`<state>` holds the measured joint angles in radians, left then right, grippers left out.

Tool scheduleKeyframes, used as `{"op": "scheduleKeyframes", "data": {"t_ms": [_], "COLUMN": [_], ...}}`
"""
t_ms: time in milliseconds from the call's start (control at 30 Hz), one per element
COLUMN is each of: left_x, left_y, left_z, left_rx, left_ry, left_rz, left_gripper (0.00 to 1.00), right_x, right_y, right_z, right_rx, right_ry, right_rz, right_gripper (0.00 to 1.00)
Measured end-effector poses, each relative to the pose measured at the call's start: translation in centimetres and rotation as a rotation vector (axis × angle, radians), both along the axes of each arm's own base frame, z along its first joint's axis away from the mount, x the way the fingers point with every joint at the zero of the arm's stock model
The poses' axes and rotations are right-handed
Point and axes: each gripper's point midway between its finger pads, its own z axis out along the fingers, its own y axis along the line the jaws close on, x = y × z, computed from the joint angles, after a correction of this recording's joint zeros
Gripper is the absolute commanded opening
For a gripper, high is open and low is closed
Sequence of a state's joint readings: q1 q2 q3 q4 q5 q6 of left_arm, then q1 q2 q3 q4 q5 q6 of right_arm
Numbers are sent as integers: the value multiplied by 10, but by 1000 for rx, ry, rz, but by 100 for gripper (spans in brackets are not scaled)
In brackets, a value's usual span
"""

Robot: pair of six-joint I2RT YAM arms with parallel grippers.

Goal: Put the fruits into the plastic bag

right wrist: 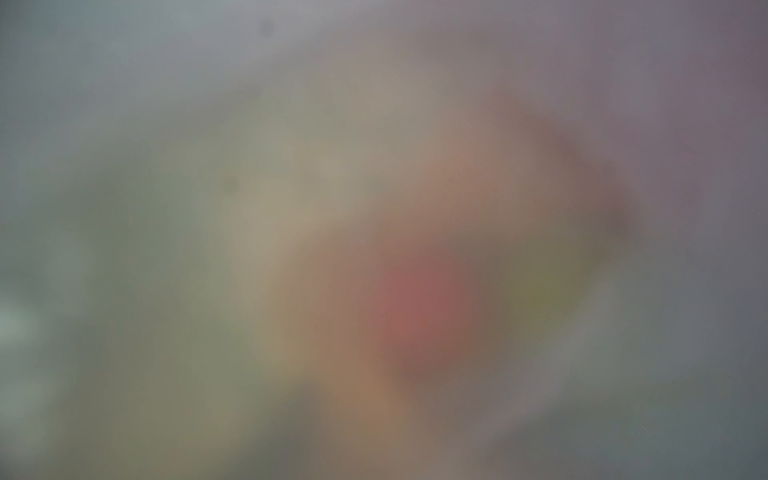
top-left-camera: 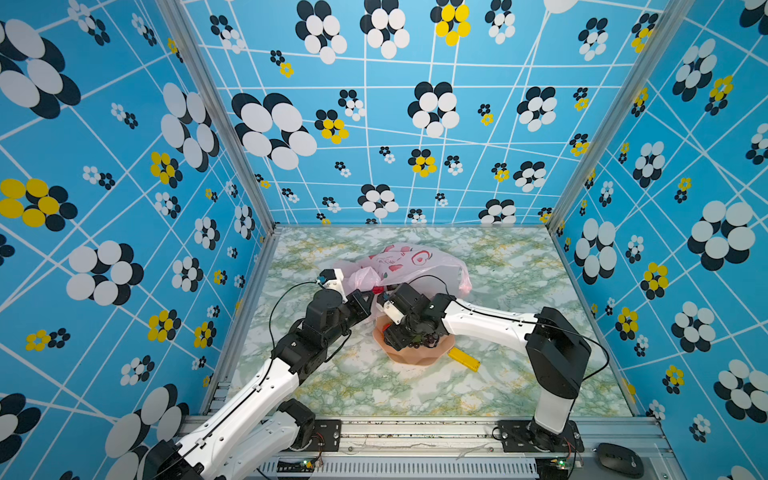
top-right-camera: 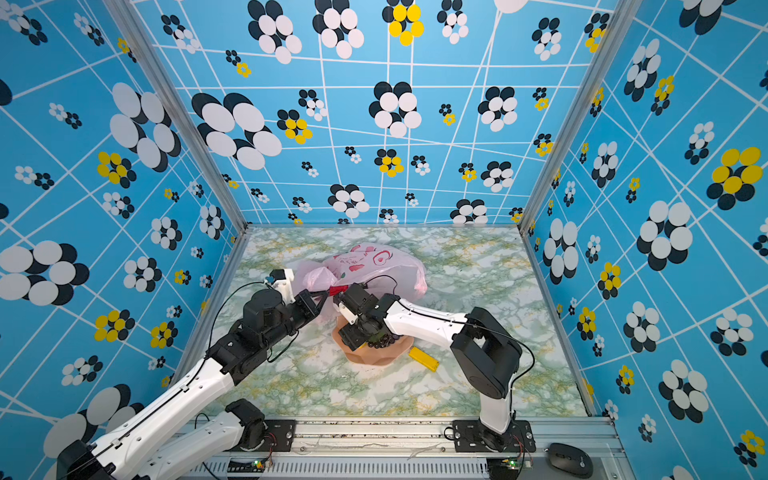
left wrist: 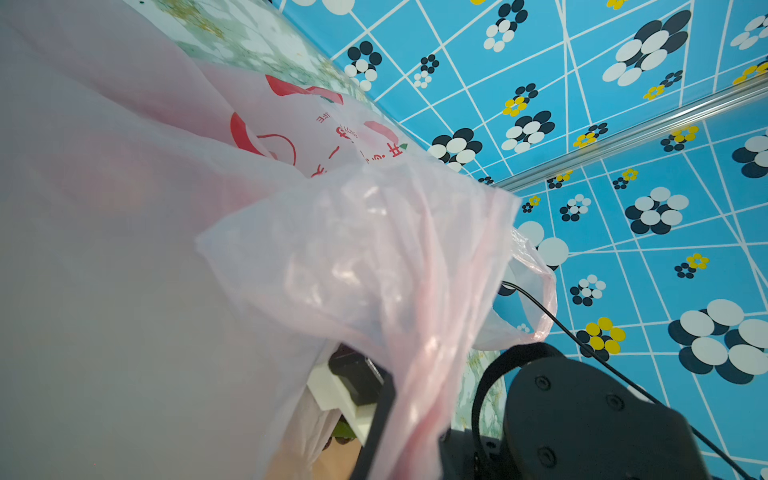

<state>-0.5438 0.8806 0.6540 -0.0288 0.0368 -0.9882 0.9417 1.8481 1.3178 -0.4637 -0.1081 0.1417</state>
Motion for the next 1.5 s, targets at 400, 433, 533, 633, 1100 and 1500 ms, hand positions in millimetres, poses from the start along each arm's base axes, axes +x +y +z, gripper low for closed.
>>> {"op": "scheduleKeyframes", "data": {"t_ms": [400, 433, 533, 633, 1100, 1500], "left_x": [-1, -1, 0, 3, 4, 4], "left_y": [1, 1, 0, -2, -4, -4], "left_z": [4, 4, 2, -2, -1, 0], "left_rx": [-5, -5, -2, 3, -10, -16], "left_ry": [-11, -10, -4, 6, 17, 18], "left_rz": [0, 0, 0, -1, -2, -1], "left_gripper": [0, 0, 0, 0, 0, 0], "right_x": [6, 5, 3, 1, 1, 11], "right_y": [9, 9, 9, 9, 7, -3], "right_z": [-11, -11, -12, -13, -15, 76], "right_rx": [21, 22, 23, 21, 32, 347], "right_ry": [70, 76, 87, 96, 103, 143], "right_rz": [0, 2, 7, 14, -15, -144], "right_gripper": [62, 63, 67, 67, 43, 42]}}
